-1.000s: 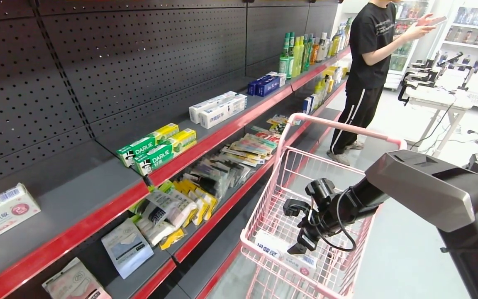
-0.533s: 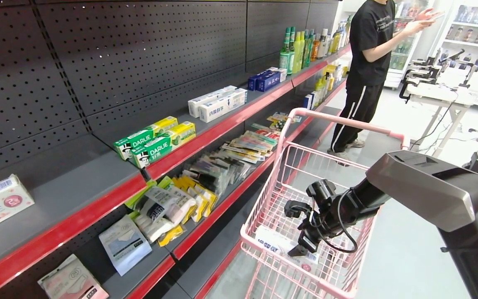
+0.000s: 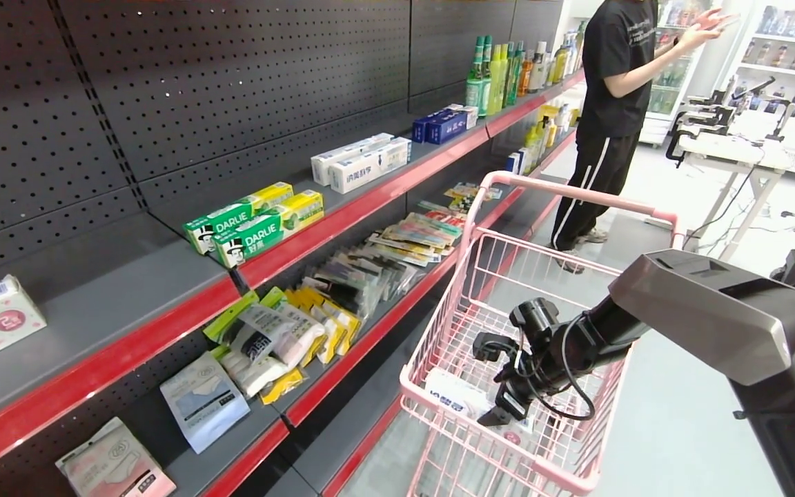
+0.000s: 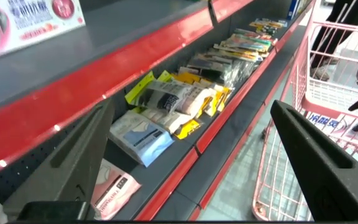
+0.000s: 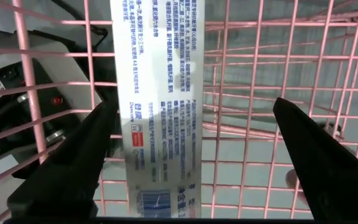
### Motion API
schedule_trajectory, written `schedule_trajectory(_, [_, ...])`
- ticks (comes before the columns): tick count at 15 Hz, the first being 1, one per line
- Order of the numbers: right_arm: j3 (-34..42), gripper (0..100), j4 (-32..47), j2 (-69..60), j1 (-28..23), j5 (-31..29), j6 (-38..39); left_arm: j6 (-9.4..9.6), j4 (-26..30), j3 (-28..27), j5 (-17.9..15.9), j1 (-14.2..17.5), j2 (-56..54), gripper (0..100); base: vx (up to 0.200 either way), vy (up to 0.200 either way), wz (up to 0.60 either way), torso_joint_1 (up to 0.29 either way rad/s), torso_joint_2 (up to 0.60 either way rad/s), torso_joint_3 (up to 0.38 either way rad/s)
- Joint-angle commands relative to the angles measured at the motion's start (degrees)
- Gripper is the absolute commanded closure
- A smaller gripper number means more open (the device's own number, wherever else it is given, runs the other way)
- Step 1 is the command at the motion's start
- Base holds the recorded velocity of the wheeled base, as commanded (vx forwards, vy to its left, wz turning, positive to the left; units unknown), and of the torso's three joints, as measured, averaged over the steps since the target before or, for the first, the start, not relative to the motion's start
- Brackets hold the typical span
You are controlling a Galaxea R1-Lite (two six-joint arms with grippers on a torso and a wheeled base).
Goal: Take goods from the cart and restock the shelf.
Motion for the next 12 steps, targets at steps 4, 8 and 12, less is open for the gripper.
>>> schedule_trajectory(4, [-0.3,0,-0.1,-0.2,0.2,0.0,0.0,0.0,0.0,0.0,0.1,0.0,0.0,0,0.0,0.0,0.0,-0.086,0.23,0.128])
schedule_trajectory(8, [-0.2,0,-0.1,-0.2,0.2,0.1,-0.1,0.0,0.0,0.0,0.3,0.0,0.0,0,0.0,0.0,0.0,-0.005,0.01,0.007])
schedule_trajectory(12, [-0.1,0,-0.1,-0.2,0.4,0.6,-0.2,0.52,0.0,0.0,0.4,0.0,0.0,0,0.0,0.0,0.0,0.0,0.0,0.0])
